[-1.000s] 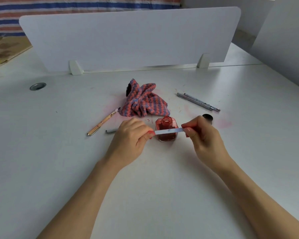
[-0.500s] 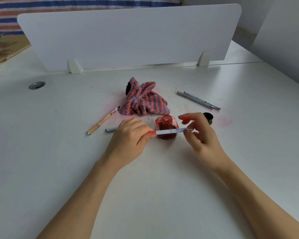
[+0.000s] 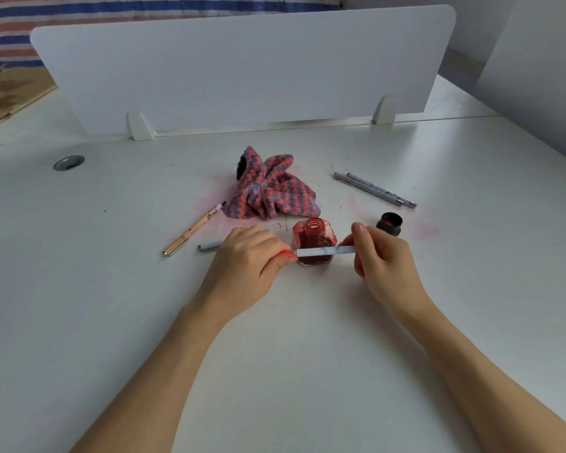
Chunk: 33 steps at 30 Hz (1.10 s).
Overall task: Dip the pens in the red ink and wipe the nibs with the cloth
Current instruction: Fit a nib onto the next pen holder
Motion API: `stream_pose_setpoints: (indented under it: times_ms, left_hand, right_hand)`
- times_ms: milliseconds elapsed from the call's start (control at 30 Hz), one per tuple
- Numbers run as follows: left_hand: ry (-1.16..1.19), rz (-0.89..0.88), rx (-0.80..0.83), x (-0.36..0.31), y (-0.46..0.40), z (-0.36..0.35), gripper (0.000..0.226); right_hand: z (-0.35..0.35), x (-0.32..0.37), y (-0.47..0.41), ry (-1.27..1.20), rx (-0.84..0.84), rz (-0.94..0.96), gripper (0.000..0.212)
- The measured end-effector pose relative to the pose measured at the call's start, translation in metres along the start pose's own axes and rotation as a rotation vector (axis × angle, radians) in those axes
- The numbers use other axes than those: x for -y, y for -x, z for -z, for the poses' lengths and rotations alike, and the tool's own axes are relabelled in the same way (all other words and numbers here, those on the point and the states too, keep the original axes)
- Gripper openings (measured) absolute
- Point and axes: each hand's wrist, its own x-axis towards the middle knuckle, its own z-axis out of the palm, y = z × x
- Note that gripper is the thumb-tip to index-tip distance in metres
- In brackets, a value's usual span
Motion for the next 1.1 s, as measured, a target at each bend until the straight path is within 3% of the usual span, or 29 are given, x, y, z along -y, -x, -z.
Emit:
stream_pose_setpoints:
  times_ms: [100, 200, 300, 367, 567, 667, 800, 1000, 1100]
  left_hand:
    - [0.004, 0.008, -0.002, 0.0, 0.0, 0.0, 0.029]
    - [0.003, 0.015, -0.01, 0.001, 0.001, 0.001, 0.029]
    - [0.003, 0.007, -0.007, 0.001, 0.001, 0.0, 0.029]
    - [0.002, 0.004, -0.004, 0.001, 0.001, 0.0, 0.029]
    - [-0.004, 0.016, -0.012, 0.003, 0.001, 0.001, 0.03]
    - [-0.009, 0.015, -0.011, 0.004, 0.001, 0.001, 0.03]
    - [0.008, 0.033, -0.01, 0.004, 0.002, -0.002, 0.03]
    - [0.113, 0.161, -0.04, 0.007, 0.005, 0.0, 0.033]
    - [0.123, 0.185, -0.057, 0.006, 0.005, 0.0, 0.033]
  right_hand:
    - [0.002, -0.001, -0.001, -0.006, 0.016, 0.027, 0.012]
    - [0.004, -0.001, 0.001, 0.039, 0.084, 0.02, 0.018]
    - [0.0, -0.002, -0.001, 0.069, 0.01, -0.03, 0.032]
    - [0.0, -0.003, -0.003, 0.043, -0.026, -0.035, 0.024]
    - [0.004, 0.0, -0.001, -0.04, 0.071, -0.035, 0.013]
    - [0.001, -0.004, -0.003, 0.025, 0.037, -0.033, 0.029]
    - [0.001, -0.007, -0.005, -0.077, -0.006, 0.032, 0.022]
    - [0.018, -0.008, -0.013, -0.204, -0.283, 0.085, 0.02]
    - [0.025, -0.01, -0.014, -0.068, -0.401, 0.077, 0.022]
